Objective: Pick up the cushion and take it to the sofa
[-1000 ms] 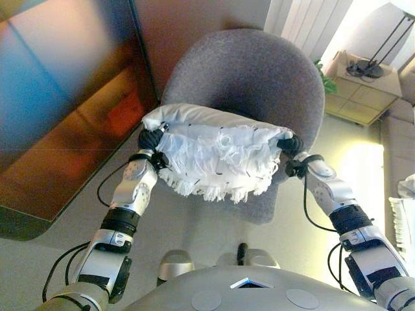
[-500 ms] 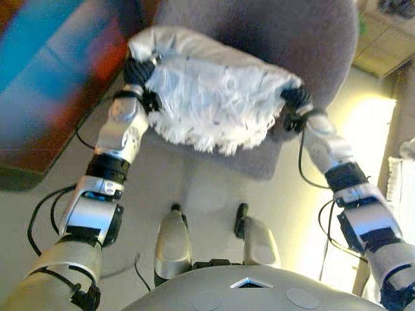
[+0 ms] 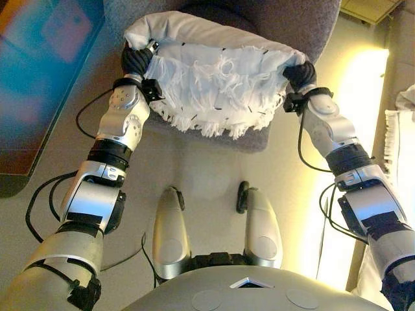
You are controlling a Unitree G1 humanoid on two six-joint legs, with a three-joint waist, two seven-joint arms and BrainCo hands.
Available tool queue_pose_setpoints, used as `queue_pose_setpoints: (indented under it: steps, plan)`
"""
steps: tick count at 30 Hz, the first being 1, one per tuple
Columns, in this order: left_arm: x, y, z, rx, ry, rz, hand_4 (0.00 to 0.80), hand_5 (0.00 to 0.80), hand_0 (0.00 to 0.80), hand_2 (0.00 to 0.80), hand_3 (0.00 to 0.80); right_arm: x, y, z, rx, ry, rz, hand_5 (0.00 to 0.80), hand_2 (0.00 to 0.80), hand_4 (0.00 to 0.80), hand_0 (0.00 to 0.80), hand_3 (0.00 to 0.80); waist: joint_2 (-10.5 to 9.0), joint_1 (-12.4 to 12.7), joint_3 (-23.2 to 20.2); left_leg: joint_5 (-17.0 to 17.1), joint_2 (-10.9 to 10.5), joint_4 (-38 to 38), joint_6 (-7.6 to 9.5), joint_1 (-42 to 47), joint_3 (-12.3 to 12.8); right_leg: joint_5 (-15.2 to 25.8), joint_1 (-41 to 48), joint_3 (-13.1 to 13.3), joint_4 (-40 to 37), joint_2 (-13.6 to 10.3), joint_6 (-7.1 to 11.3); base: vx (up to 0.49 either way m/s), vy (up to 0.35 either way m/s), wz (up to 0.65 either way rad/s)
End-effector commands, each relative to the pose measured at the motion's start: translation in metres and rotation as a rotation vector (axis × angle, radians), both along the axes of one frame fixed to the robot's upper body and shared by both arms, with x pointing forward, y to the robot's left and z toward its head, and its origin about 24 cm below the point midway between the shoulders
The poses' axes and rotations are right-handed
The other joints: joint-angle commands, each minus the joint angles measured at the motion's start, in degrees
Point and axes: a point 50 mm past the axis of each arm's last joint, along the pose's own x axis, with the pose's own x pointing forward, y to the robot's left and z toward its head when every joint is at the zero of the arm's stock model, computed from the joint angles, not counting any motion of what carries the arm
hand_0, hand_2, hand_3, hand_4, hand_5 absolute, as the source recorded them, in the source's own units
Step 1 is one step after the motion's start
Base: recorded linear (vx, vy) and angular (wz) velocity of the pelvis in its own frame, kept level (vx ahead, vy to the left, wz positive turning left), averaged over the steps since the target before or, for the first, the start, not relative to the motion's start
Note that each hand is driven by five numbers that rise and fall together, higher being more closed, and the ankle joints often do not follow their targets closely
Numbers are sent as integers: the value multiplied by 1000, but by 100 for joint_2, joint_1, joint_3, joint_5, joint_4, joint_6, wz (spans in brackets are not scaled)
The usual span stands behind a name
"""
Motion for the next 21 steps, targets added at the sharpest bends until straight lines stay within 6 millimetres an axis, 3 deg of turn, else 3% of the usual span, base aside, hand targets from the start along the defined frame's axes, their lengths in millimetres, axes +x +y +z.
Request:
queue_pose_setpoints:
  steps: [1, 7, 12, 15, 21]
  plan:
    - [12, -44, 57, 24, -163, -160, 800, 800, 800, 800, 800, 9, 22, 80, 133, -256, 73, 800, 800, 800, 800, 800, 144, 110, -262, 369, -25, -481, -274, -45, -154, -190, 614, 128, -131, -374, 217, -10, -7, 4]
    - [21, -53, 96, 75, -200, -132, 800, 800, 800, 800, 800, 22, 18, 119, 132, -289, 39, 800, 800, 800, 800, 800, 154, 72, -261, 492, -24, -673, -330, -97, -155, -82, 489, 115, -247, -425, 298, 0, 0, 0]
    - [28, -57, 123, 61, -218, -133, 800, 800, 800, 800, 800, 31, 13, 139, 140, -265, -11, 800, 800, 800, 800, 800, 164, 22, -311, 492, 34, -639, -382, -201, -161, -76, 337, 137, -191, -452, 315, 0, 0, 0]
    - [25, -58, 139, 12, -283, -147, 800, 800, 800, 800, 800, 33, 5, 148, 131, -278, -60, 800, 800, 800, 800, 800, 197, 12, -348, 504, 42, -666, -393, -213, -179, -76, 285, 148, -174, -470, 321, 55, -3, 0]
    - [20, -68, 171, 76, -360, -143, 800, 800, 800, 800, 800, 31, 2, 175, 92, -332, -96, 800, 800, 800, 800, 800, 259, -13, -369, 534, 21, -690, -410, -331, -229, -33, 115, 186, -146, -465, 347, 8, 0, 0]
